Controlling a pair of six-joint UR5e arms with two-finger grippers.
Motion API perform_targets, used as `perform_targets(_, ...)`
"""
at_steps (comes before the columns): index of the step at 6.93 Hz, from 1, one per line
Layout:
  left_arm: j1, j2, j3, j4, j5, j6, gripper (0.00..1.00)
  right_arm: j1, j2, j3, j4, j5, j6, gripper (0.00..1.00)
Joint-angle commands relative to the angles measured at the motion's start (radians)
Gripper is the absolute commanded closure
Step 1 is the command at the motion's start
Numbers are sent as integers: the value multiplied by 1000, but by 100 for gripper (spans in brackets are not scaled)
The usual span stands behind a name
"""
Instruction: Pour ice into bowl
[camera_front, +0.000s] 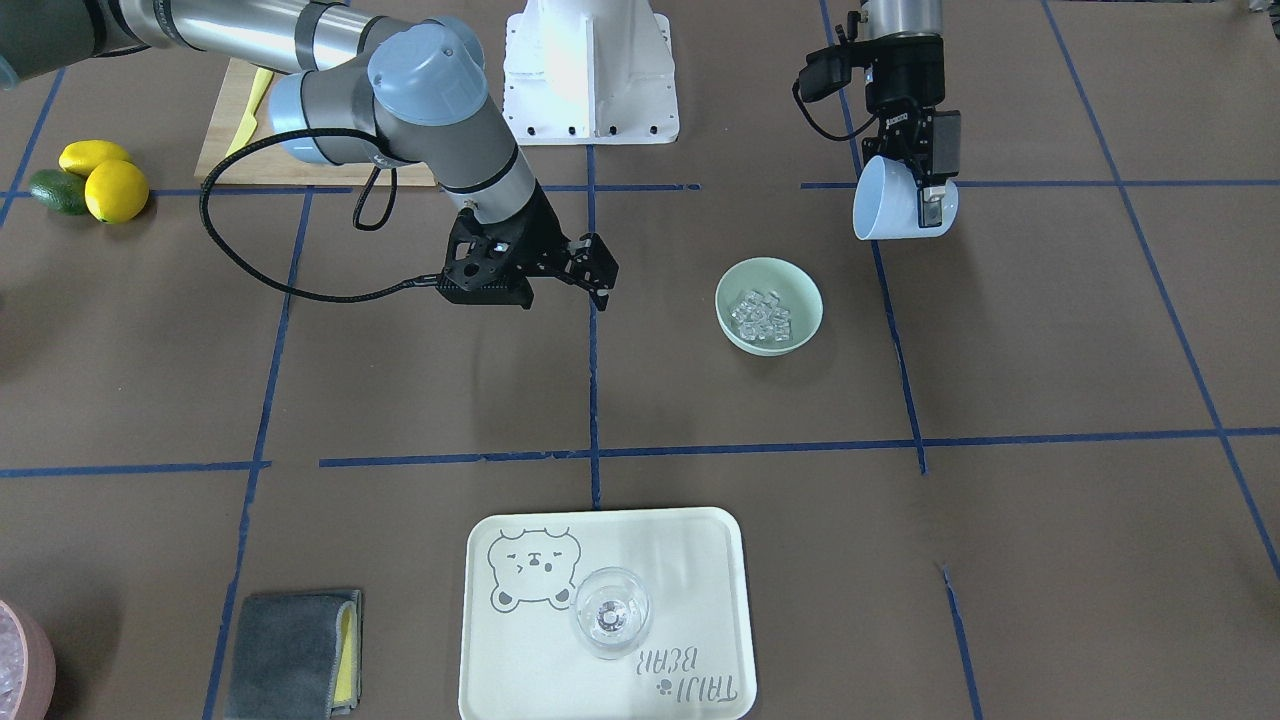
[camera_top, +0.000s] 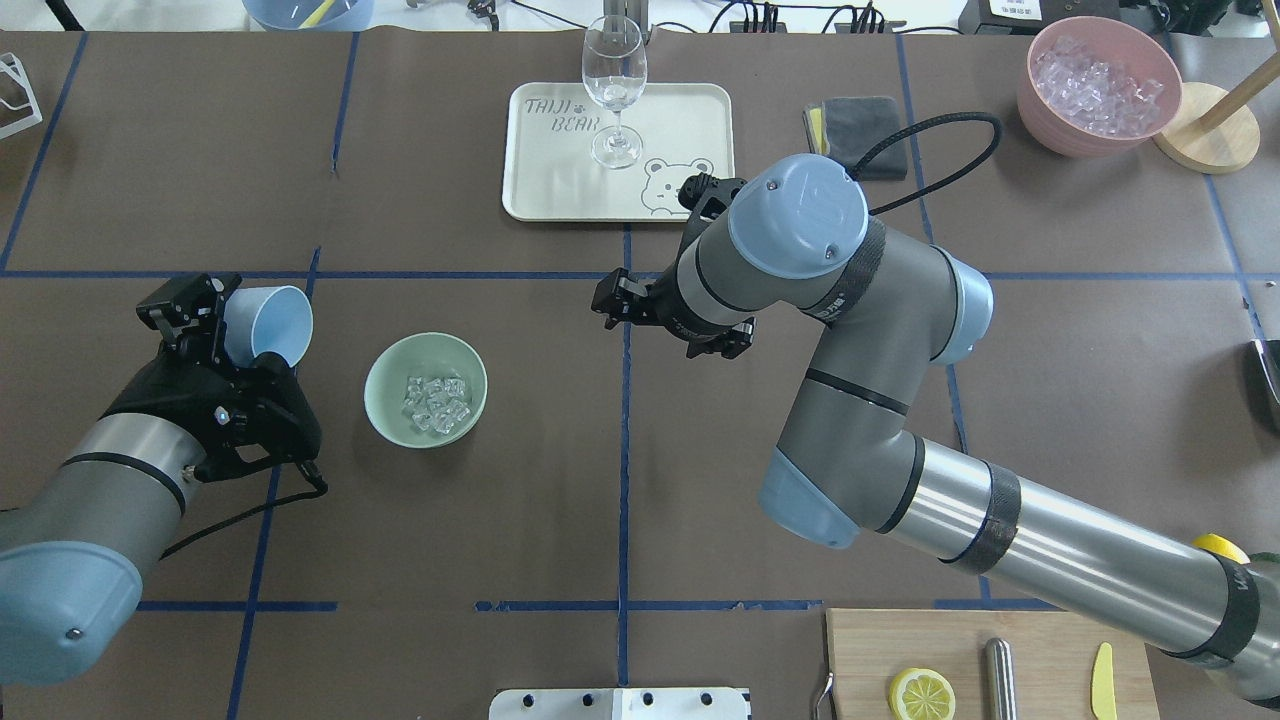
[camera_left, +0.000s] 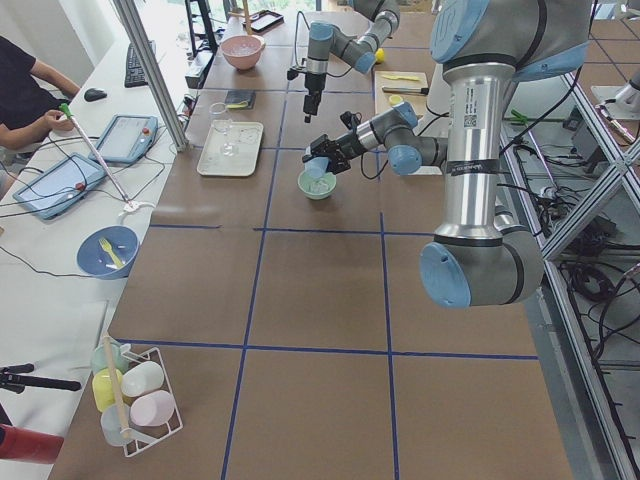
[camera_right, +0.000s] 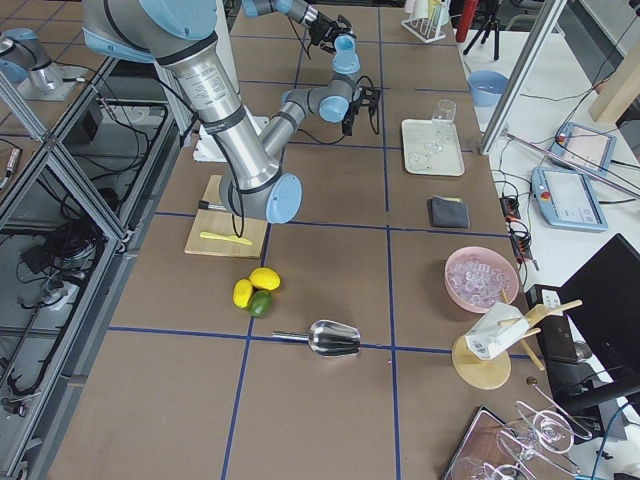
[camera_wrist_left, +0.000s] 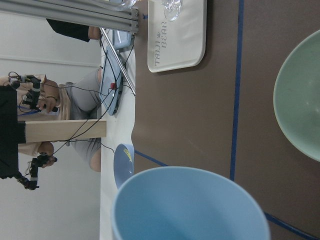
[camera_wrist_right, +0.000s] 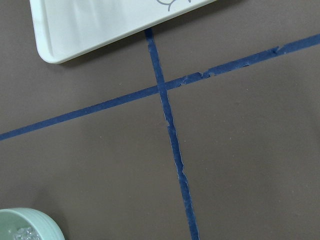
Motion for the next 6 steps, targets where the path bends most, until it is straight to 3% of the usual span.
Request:
perform_targets(1, -45, 169, 27, -316, -101, -73, 100, -15, 4, 1, -1, -2, 4, 0)
perform_targets(4, -177, 328, 313, -954, -260, -205, 100, -62, 30, -3, -1, -34, 9, 0)
perform_targets(5, -182, 330, 356, -1013, -265, -380, 100, -87, 58, -13, -3, -104, 12, 0)
perform_targets(6, -182, 328, 377, -1017, -262, -619, 100, -107, 120, -89, -6, -114, 23, 0)
